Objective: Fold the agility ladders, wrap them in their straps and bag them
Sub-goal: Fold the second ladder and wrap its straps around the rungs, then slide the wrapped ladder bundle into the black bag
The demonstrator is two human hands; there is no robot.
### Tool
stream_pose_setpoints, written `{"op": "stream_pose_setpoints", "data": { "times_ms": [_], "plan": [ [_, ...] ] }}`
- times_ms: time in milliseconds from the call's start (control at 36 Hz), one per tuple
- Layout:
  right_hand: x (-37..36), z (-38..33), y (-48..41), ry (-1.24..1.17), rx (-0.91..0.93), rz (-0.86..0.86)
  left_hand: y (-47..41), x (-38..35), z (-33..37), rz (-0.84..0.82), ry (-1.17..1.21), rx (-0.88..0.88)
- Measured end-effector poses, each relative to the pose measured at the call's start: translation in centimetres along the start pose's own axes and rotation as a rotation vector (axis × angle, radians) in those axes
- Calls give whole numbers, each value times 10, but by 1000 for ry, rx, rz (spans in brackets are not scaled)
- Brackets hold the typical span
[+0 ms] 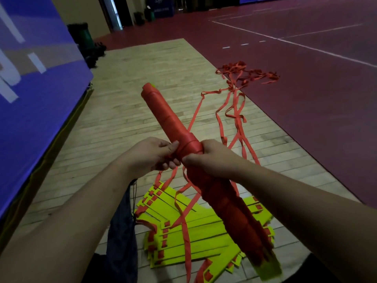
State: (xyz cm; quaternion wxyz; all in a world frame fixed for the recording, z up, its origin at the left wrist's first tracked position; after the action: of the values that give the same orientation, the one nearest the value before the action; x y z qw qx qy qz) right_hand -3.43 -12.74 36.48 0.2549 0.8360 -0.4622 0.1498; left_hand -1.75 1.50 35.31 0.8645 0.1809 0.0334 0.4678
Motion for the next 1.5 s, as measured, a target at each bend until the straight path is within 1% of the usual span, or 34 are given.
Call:
{"op": "stream_pose_setpoints", "data": {
  "times_ms": [56,111,194,222,278,333,389,444,500,556,611,639,694,722,778,833,889,917,972,1000,1028,1083,1167,1222,1250,1306,1417,1500],
  "plan": [
    [-2,-2,4,193,-34,28,-3,-5,-5,16,-3,13],
    [-1,-5,9,348,-55,83,-7,-11,-6,15,54,18],
    [-1,-13,13,545,-42,155,-9,-16,-6,-1,271,31],
    [-2,-16,14,593,-22,165,-9,-18,-5,-6,322,31],
    [-3,-22,14,628,13,164,-8,-17,-2,19,348,6],
    [-2,-28,15,585,39,157,-6,-10,-4,68,371,-20],
    [6,-31,14,470,59,173,-2,-7,-4,67,410,-32],
    [18,-28,9,315,50,198,2,-6,-3,32,438,-55],
    [25,-14,-3,97,-5,183,5,-9,0,-15,466,-71],
    [17,6,-15,-222,-113,74,7,-10,1,-30,479,-87],
    [-9,14,-23,-570,-155,-136,9,-5,-1,-13,456,-97],
    [-23,10,-24,-678,-139,-249,11,-2,-2,-3,425,-99],
    [-46,-3,-25,-763,-91,-408,15,6,-7,-11,360,-86],
    [-53,-8,-25,-769,-71,-449,18,9,-9,-26,335,-81],
    [-62,-16,-26,-757,-46,-477,22,14,-13,-28,292,-72],
    [-70,-20,-33,-744,-42,-468,26,21,-17,-11,259,-65],
    [-78,-20,-42,-742,-50,-440,33,29,-18,29,177,-59],
    [-82,-17,-49,-738,-62,-424,38,36,-18,91,74,-51],
    [-90,-12,-62,-726,-85,-379,53,57,-11,285,-257,-18],
    [-94,-10,-69,-729,-89,-356,62,68,-6,377,-377,-13],
    [-100,-9,-77,-743,-89,-348,69,79,-6,432,-402,-21],
    [-117,-10,-91,-790,-109,-361,81,100,-12,468,-318,-5],
    [-145,-12,-110,-850,-134,-383,101,134,-37,490,-160,100],
    [-163,-12,-123,-847,-150,-389,113,152,-61,446,16,147],
    [-167,-11,-127,-826,-156,-378,116,158,-71,416,85,156],
    [-186,-9,-142,-761,-184,-364,132,180,-100,405,147,206],
    [-221,1,-169,-606,-240,-311,162,220,-176,492,207,370],
    [-253,14,-189,-501,-288,-306,174,232,-243,527,278,466]
  ]
}}
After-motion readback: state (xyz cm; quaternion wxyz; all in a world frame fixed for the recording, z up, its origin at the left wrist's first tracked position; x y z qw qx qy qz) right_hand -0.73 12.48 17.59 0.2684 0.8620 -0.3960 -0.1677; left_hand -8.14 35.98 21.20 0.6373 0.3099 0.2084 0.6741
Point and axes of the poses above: each hand's wrist, its own y-axis away from the middle knuckle, its own x-axis out of the back of the hand, z = x × y, the point moved 9 cm from there along -y, towards the middle knuckle, and after that the axes turned 14 degrees about -z, right-handed, at the moved point
